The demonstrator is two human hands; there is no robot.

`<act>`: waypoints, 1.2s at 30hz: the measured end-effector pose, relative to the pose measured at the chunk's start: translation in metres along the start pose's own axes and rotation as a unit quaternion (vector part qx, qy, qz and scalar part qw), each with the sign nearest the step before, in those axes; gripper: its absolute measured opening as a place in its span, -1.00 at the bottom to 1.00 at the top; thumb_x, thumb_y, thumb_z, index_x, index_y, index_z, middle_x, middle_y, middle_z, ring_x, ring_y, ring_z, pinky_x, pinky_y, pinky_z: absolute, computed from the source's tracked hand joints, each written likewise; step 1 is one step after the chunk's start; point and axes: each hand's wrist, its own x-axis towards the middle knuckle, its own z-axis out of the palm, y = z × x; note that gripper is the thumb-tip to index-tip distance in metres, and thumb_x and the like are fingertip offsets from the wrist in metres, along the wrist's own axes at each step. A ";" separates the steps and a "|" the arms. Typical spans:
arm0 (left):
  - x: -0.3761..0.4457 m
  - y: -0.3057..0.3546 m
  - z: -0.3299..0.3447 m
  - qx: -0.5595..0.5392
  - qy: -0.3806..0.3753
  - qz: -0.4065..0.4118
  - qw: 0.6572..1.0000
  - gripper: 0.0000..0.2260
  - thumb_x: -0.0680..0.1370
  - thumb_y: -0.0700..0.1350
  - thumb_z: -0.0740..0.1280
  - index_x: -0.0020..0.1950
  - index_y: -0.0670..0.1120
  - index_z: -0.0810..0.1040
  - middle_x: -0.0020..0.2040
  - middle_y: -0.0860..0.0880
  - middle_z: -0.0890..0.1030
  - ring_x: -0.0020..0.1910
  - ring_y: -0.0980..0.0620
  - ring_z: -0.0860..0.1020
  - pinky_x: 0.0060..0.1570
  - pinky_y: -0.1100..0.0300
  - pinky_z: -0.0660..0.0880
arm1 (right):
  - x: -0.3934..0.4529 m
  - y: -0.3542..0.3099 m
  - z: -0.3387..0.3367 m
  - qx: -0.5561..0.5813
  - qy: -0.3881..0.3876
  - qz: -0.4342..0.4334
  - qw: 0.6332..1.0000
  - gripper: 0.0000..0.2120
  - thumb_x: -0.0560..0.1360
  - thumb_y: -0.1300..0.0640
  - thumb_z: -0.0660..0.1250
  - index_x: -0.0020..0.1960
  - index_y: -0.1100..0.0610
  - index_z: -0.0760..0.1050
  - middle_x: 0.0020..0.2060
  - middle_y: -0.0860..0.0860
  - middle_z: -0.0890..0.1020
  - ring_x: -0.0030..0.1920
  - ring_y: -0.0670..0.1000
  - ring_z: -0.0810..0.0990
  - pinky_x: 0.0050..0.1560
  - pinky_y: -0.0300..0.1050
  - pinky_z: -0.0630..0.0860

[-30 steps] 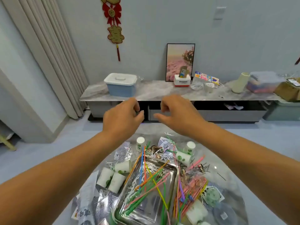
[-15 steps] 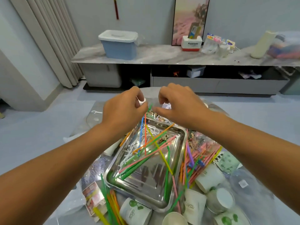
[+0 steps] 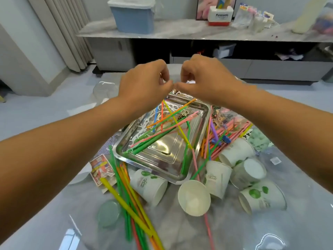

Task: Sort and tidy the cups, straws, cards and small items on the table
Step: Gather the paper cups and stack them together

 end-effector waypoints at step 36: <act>-0.192 -0.035 0.012 0.145 -0.390 0.177 0.892 -0.13 0.33 0.02 0.61 0.55 0.21 0.24 0.50 0.14 0.35 0.48 0.04 0.28 0.39 0.08 0.19 | -0.228 -0.084 0.056 0.035 -0.218 0.093 0.971 -0.06 0.25 -0.50 0.40 0.53 -0.25 0.17 0.43 -0.18 0.36 0.43 -0.05 0.31 0.42 -0.02 0.22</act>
